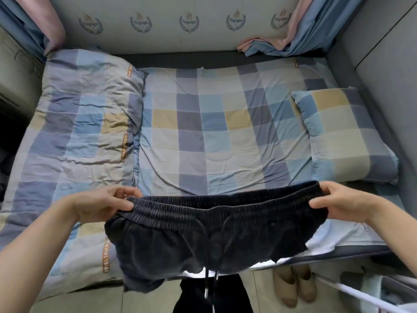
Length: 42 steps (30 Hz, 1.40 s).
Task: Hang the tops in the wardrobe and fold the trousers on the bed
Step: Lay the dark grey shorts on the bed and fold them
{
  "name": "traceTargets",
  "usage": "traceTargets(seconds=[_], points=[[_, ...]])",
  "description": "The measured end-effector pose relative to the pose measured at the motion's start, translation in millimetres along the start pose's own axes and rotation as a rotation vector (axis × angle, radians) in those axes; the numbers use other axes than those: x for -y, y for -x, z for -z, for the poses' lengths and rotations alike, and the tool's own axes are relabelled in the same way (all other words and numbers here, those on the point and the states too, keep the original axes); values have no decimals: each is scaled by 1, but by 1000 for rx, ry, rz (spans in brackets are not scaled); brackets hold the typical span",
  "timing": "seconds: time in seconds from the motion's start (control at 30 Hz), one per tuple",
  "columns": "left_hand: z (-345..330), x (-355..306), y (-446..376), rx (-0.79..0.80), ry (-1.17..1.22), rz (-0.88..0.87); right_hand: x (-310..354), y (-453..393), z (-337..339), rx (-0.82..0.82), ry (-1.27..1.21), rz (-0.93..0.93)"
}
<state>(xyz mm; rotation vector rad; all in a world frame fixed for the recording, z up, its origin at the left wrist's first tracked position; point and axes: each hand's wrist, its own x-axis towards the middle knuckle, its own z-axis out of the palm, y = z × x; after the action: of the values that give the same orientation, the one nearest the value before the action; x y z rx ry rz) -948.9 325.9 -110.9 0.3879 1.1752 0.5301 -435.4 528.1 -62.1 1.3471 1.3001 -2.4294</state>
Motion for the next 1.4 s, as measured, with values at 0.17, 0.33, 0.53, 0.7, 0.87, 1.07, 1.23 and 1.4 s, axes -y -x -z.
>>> traceTargets(seconds=[0.17, 0.33, 0.53, 0.7, 0.87, 1.07, 1.23, 1.4], points=[[38, 23, -165, -575, 21, -134, -42, -170, 56, -284, -52, 29], [78, 86, -301, -870, -78, -222, -107, -306, 103, -378, 22, -33], [126, 80, -333, -717, -109, -142, -99, -352, 142, -242, 29, -30], [162, -16, -360, -835, -178, -327, -23, -412, 162, -416, 160, 177], [195, -44, -427, -1052, -246, -344, 5, -509, 193, -1043, 270, 331], [184, 103, -446, -974, -512, 13, -130, -520, 164, -980, 383, 67], [174, 216, -402, -1183, -639, 256, -245, -458, 129, -1129, 282, -136], [124, 287, -360, -1417, -209, 387, -319, -417, 41, -946, -351, -362]])
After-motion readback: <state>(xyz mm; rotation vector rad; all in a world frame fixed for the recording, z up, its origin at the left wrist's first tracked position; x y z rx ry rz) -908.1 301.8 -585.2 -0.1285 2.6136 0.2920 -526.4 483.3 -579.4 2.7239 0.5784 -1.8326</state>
